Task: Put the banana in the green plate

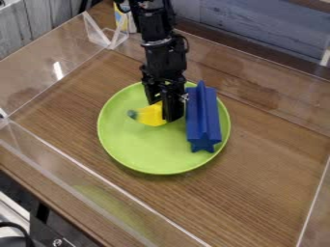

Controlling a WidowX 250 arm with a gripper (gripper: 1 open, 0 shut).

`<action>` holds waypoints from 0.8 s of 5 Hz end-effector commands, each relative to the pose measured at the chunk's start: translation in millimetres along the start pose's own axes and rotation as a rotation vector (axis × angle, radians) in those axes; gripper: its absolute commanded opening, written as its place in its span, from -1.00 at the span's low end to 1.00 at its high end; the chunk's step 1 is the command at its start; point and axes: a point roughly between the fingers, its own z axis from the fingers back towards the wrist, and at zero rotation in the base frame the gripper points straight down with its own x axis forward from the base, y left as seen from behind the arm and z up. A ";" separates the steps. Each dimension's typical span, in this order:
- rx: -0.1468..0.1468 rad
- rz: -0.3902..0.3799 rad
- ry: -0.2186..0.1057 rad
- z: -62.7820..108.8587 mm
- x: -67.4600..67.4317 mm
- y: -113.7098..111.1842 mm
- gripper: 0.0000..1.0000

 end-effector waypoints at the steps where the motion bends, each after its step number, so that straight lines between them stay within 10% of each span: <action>1: -0.031 -0.016 0.058 -15.8 -12.6 -12.1 -1.00; 4: -0.041 -0.017 0.077 -18.0 -26.1 -16.2 -1.00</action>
